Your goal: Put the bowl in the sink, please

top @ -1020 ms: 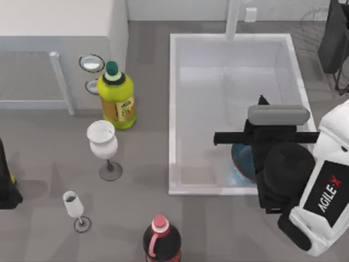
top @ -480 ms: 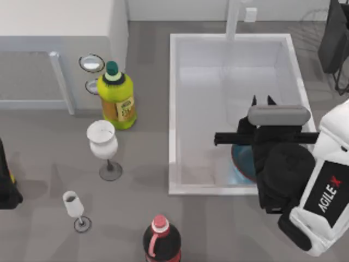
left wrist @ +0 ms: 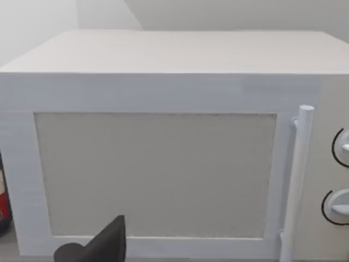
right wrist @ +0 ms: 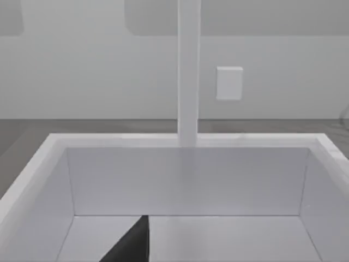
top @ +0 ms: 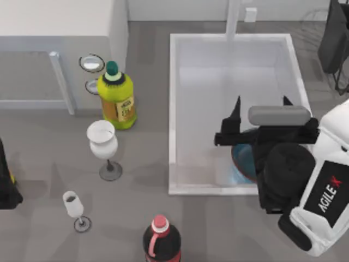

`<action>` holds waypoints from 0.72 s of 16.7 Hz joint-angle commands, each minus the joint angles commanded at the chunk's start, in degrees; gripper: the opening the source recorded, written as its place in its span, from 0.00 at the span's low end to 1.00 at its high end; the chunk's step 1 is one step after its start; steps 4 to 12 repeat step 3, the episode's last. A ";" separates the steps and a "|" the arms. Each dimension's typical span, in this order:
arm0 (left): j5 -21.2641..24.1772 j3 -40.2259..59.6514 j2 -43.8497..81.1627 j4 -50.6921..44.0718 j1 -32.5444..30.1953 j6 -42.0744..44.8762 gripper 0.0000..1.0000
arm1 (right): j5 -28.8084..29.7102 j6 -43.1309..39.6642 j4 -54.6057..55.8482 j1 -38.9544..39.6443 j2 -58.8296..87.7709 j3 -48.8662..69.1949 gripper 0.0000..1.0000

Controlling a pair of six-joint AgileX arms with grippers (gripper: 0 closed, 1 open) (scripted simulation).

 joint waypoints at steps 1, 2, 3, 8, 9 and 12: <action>0.00 0.00 0.00 0.00 0.00 0.00 1.00 | 0.00 0.00 0.00 0.00 0.00 0.00 1.00; 0.00 0.00 0.00 0.00 0.00 0.00 1.00 | 0.00 0.00 0.00 0.00 0.00 0.00 1.00; 0.00 0.00 0.00 0.00 0.00 0.00 1.00 | 0.00 0.00 0.00 0.00 0.00 0.00 1.00; 0.00 0.00 0.00 0.00 0.00 0.00 1.00 | 0.00 0.00 0.00 0.00 0.00 0.00 1.00; 0.00 0.00 0.00 0.00 0.00 0.00 1.00 | 0.00 0.00 0.00 0.00 0.00 0.00 1.00; 0.00 0.00 0.00 0.00 0.00 0.00 1.00 | 0.00 0.00 0.00 0.00 0.00 0.00 1.00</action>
